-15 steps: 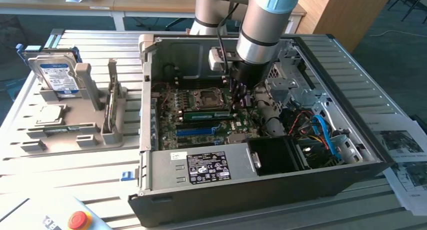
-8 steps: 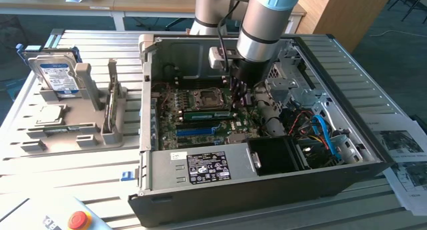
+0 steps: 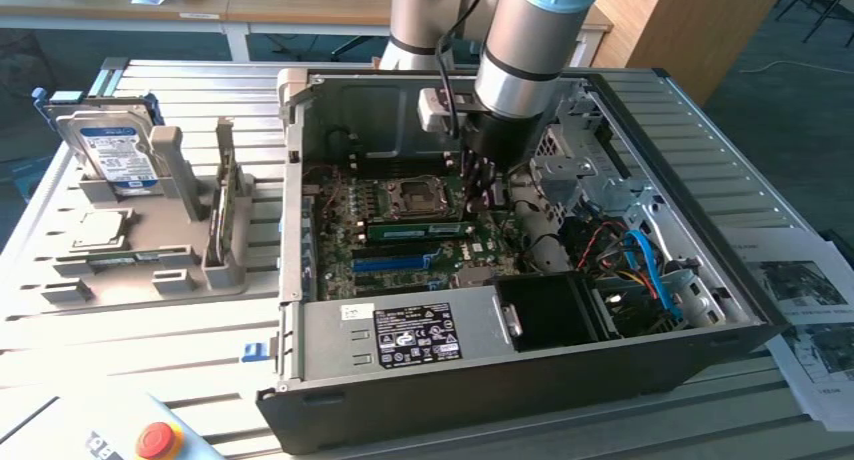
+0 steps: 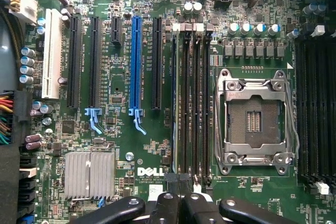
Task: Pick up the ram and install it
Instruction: 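Press down the ram until it locks into place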
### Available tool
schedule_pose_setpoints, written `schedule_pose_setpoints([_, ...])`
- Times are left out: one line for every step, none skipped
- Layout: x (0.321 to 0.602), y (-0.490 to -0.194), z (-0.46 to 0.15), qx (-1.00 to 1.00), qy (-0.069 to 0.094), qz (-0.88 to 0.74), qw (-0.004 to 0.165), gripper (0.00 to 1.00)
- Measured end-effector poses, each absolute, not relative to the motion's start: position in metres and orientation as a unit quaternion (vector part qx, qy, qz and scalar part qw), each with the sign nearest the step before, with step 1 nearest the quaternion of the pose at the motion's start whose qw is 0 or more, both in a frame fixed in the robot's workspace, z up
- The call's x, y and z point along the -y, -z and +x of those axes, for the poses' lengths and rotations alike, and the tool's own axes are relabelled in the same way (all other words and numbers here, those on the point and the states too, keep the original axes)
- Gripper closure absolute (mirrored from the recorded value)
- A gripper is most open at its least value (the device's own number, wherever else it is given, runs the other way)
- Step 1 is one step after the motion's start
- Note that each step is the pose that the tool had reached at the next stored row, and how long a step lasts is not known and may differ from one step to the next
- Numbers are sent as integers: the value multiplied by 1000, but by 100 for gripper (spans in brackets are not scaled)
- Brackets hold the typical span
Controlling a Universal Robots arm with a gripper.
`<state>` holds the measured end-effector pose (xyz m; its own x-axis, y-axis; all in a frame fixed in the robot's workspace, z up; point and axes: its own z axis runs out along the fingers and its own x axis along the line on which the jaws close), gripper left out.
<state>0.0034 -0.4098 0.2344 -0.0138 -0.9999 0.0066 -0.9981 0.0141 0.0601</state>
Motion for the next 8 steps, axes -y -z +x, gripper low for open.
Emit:
schedule_pose_setpoints([410,-234,3,712,19,702,23,90])
schedule_pose_setpoints([410,-234,3,712,19,702,23,90])
schedule_pose_setpoints([410,-234,3,712,19,702,24,90])
schedule_pose_setpoints([410,-234,3,712,19,702,24,90])
schedule_pose_setpoints([410,-234,3,712,19,702,24,90])
schedule_pose_setpoints([410,-234,3,712,19,702,24,90])
schedule_pose_setpoints([410,-234,3,712,19,702,24,90])
schedule_pose_setpoints([410,-234,3,712,19,702,24,90])
